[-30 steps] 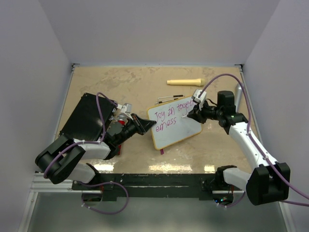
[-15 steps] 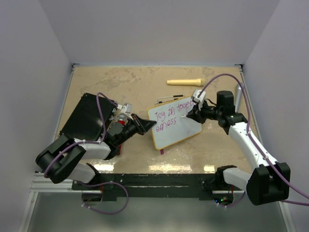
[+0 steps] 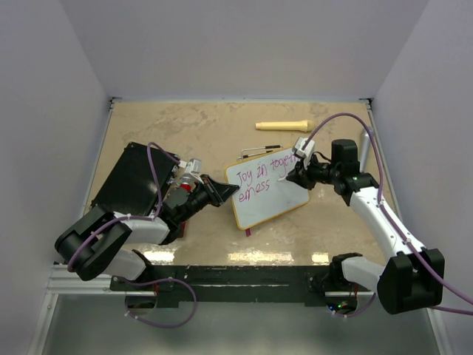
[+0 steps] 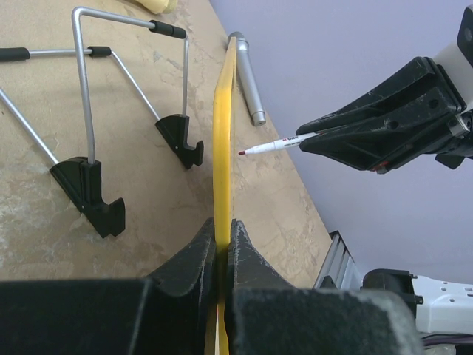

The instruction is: Write a sentence on the whiteboard

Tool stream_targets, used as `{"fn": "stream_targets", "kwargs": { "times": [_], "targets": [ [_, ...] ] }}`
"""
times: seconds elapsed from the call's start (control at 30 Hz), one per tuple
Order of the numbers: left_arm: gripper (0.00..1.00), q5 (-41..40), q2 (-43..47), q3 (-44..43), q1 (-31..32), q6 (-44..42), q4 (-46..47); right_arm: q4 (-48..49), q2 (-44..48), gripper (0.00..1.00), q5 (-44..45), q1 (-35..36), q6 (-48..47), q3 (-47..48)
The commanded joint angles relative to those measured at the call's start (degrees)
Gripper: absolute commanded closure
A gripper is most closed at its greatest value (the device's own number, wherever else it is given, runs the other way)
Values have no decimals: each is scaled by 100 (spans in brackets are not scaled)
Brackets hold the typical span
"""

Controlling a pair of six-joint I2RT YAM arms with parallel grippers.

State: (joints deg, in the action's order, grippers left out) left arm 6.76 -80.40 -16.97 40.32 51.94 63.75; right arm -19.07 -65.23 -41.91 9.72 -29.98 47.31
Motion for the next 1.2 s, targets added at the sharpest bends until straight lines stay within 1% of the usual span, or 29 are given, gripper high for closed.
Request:
{"fn": "stream_targets", "kwargs": {
  "times": [0.0,0.2,0.33,0.43,0.53,0.73,1.03,1.17],
  "targets": [
    [100,-70,42,27,29,18,525,-123,98,100,-106,13,-158,173],
    [100,-18,24,71,29,-18,657,-720,169,100,-501,-5,-597,524],
    [100,18,16,62,29,-70,665,-1011,221,100,-546,-5,-799,709],
    [100,44,-2,62,29,-62,727,-1003,204,100,-485,-14,-808,683],
    [100,97,-11,71,29,-44,762,-783,169,100,-362,-14,-598,578],
    [100,88,-28,89,29,87,867,-536,81,100,-528,-14,-421,428],
    [100,123,-239,97,29,360,1122,-677,63,100,-599,-40,-465,481],
    [100,167,-266,106,29,334,1131,-870,168,100,-529,-110,-518,630]
  ]
}}
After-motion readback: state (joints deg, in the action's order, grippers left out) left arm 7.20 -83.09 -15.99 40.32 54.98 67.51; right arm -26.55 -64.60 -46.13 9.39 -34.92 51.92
